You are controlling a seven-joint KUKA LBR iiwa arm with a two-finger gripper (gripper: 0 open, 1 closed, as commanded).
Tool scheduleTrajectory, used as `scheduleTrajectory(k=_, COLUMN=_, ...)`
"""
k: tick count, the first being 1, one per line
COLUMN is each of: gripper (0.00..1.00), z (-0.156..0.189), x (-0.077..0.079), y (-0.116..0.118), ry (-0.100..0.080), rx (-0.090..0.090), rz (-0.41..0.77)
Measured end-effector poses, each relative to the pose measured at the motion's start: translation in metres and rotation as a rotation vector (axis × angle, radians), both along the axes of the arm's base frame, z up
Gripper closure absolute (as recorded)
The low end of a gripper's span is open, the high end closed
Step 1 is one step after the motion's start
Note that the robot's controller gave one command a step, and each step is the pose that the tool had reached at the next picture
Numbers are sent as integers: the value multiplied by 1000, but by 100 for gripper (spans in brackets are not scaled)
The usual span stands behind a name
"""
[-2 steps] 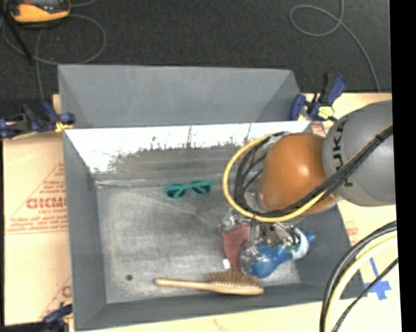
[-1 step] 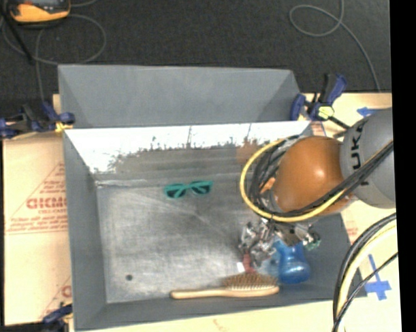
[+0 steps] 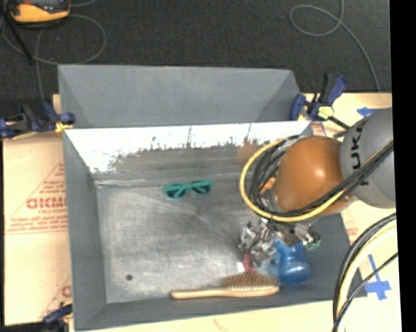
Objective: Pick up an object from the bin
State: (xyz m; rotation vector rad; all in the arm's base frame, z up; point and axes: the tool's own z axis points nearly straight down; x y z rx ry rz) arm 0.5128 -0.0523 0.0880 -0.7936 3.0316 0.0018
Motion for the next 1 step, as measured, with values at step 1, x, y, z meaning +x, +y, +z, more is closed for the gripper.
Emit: scheduleTrajectory(k=1, gripper=100, z=145, x=12, y=5, ry=3, rx=-2, rz=-92)
